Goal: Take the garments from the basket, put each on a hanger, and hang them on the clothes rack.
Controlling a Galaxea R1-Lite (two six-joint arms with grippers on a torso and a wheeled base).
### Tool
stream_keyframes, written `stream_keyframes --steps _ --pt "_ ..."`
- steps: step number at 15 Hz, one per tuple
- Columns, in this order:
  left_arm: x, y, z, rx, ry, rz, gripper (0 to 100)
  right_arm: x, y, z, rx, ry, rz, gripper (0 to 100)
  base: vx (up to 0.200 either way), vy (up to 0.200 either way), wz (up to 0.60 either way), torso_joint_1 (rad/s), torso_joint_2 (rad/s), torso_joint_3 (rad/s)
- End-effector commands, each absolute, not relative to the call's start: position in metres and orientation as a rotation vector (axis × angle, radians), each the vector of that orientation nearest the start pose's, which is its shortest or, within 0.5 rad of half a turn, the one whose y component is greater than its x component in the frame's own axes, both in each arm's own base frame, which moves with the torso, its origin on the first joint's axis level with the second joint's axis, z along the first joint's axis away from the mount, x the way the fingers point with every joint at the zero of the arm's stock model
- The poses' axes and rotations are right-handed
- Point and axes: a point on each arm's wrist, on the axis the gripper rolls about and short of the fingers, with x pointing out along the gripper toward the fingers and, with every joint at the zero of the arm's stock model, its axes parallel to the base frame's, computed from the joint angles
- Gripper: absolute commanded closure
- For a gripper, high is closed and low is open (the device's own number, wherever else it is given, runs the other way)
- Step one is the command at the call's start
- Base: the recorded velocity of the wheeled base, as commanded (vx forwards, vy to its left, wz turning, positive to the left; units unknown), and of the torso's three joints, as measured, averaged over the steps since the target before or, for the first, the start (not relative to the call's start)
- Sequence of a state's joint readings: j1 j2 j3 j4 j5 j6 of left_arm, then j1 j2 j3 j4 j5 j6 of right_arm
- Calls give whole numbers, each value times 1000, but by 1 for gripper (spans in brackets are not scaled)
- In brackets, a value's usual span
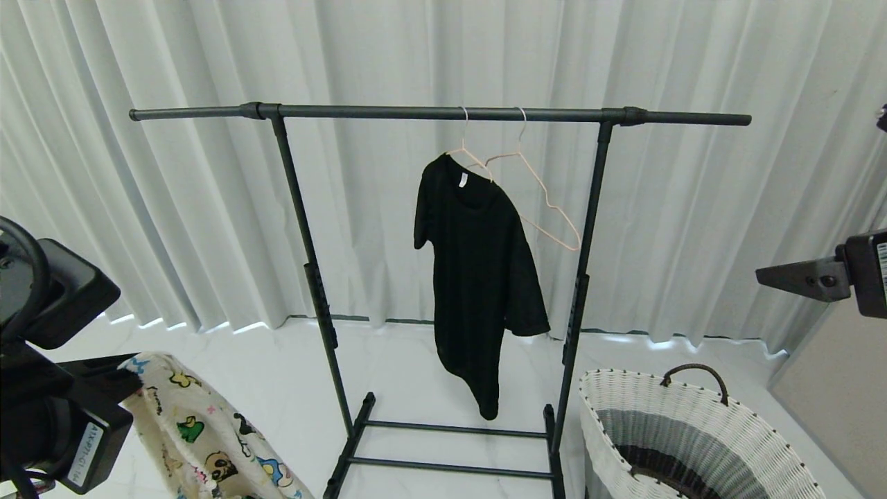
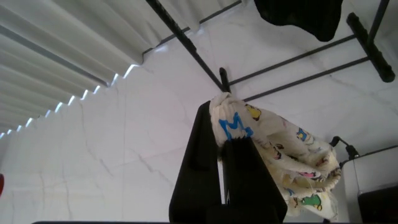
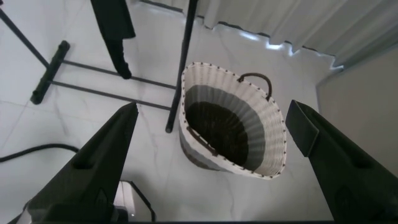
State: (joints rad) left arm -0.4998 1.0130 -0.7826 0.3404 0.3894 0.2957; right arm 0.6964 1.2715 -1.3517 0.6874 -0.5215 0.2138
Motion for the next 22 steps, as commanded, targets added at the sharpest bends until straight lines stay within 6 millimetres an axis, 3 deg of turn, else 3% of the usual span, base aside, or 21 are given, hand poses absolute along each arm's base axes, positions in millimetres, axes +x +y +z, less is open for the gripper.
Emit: stream_keyframes --steps 1,7,15,22 --pt "104 -47 233 536 501 -184 100 132 96 319 -141 513 115 0 0 0 0 222 -505 -276" --pt "104 -47 234 535 500 -187 100 131 95 318 -141 514 118 0 0 0 0 205 -461 -254" --pt "102 -53 238 542 474 -234 100 143 99 316 -69 462 330 0 200 0 0 25 -39 -23" --pt "102 -53 236 538 479 -231 100 164 115 292 -72 495 389 0 200 0 0 3 2 0"
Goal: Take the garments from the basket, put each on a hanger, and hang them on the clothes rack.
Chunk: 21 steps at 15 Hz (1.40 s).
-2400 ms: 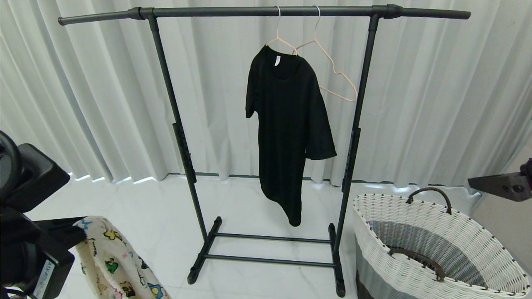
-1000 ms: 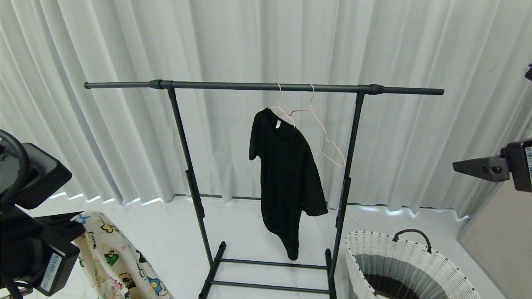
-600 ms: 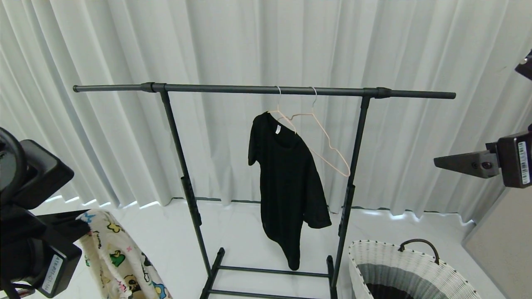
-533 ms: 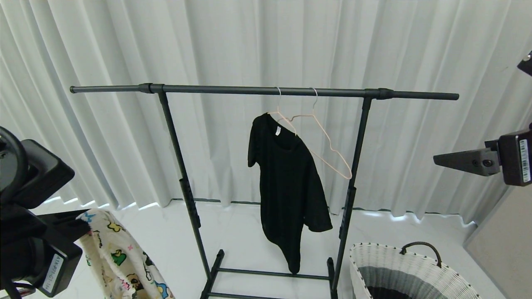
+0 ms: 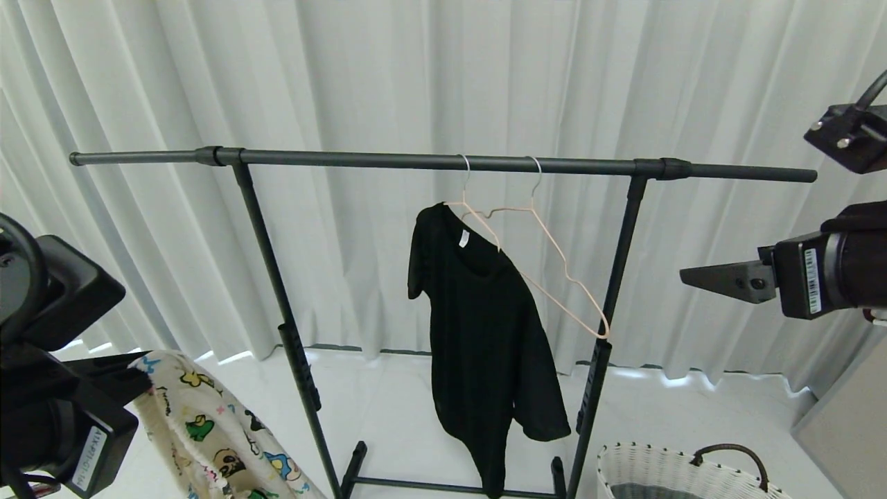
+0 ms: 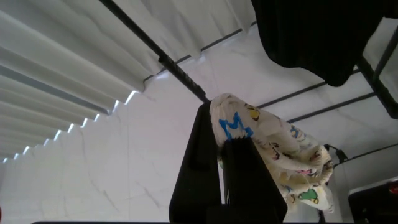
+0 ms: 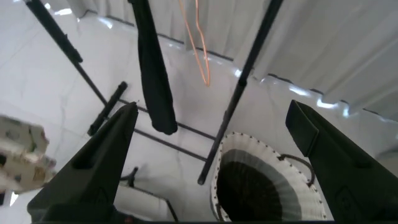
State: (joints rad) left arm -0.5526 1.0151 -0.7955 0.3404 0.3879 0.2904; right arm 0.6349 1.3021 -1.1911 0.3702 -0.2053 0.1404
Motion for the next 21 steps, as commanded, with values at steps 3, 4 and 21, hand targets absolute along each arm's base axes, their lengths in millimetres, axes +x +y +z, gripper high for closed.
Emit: stream_keyframes --steps 3,4,21 --pt "104 -54 236 540 486 -232 100 181 128 282 -74 512 397 0 200 0 0 4 1 1" --pt "104 -54 235 541 488 -232 100 191 134 276 -76 518 397 0 200 0 0 -2 7 2" --pt "103 -51 238 536 476 -222 100 282 169 189 -96 666 454 0 35 0 0 0 1 0"
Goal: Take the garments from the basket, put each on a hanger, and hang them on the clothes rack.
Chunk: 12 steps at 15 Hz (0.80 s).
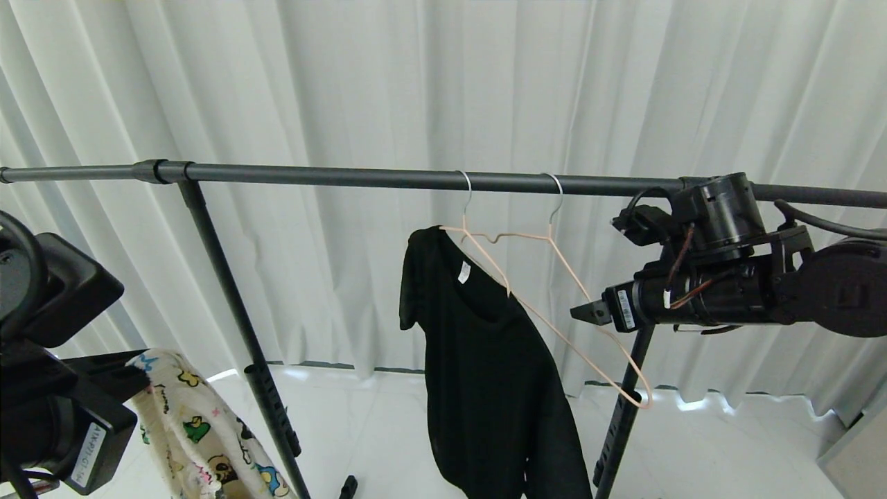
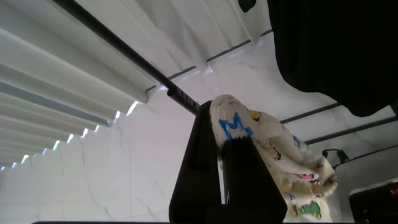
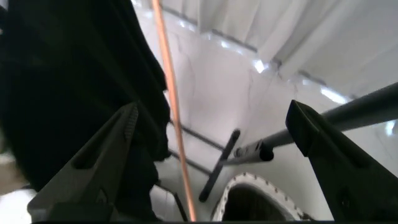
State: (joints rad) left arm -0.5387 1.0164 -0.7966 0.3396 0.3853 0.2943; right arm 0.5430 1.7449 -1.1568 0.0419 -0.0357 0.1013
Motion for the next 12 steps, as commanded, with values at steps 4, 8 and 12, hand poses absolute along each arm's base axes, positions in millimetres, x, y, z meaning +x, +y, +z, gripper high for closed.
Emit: stream_keyframes --steps 4,8,12 --pt "102 -51 238 536 475 -221 100 291 171 181 -96 665 444 0 0 0 0 0 0 0" --pt "100 -50 239 533 468 -221 100 292 172 178 -99 676 444 100 0 0 0 0 0 0" --pt "99 -49 238 529 467 -220 100 292 174 180 -108 664 452 100 0 0 0 0 0 0"
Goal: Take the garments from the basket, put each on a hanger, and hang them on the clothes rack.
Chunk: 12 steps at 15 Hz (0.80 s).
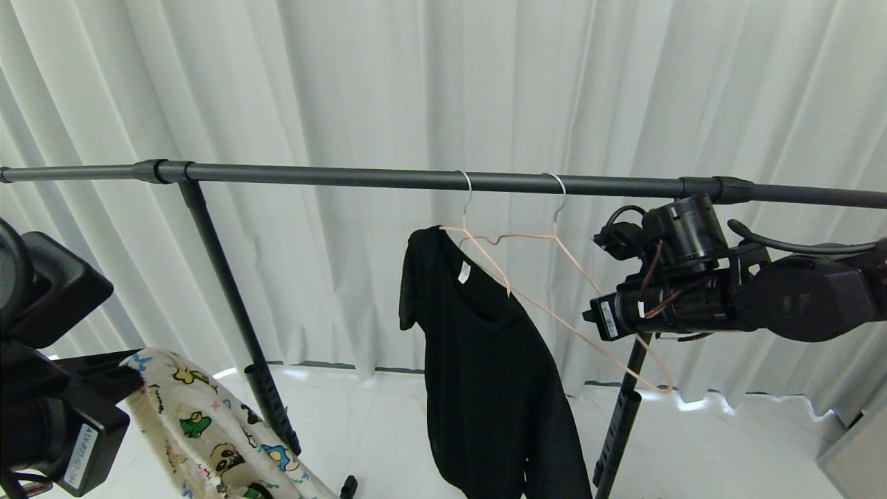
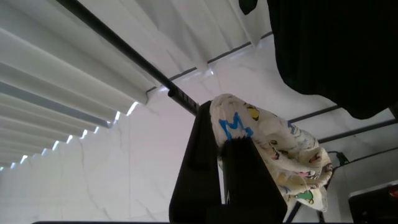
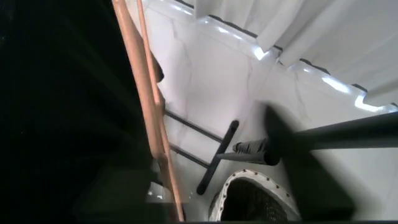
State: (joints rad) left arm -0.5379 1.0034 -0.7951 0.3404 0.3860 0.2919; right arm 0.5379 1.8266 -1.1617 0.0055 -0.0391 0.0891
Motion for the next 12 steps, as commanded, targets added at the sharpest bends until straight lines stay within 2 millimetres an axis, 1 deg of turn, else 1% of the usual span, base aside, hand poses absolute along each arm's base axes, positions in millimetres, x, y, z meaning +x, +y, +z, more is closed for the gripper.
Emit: stream_keyframes --steps 1,9,12 --pt "99 -49 238 529 467 -220 100 291 173 182 -107 660 451 100 0 0 0 0 0 0" --pt "93 -46 239 513 447 -214 100 263 157 226 -77 523 419 100 0 0 0 0 0 0" --pt "93 -45 238 513 448 -214 100 238 145 226 -89 525 417 100 0 0 0 0 0 0"
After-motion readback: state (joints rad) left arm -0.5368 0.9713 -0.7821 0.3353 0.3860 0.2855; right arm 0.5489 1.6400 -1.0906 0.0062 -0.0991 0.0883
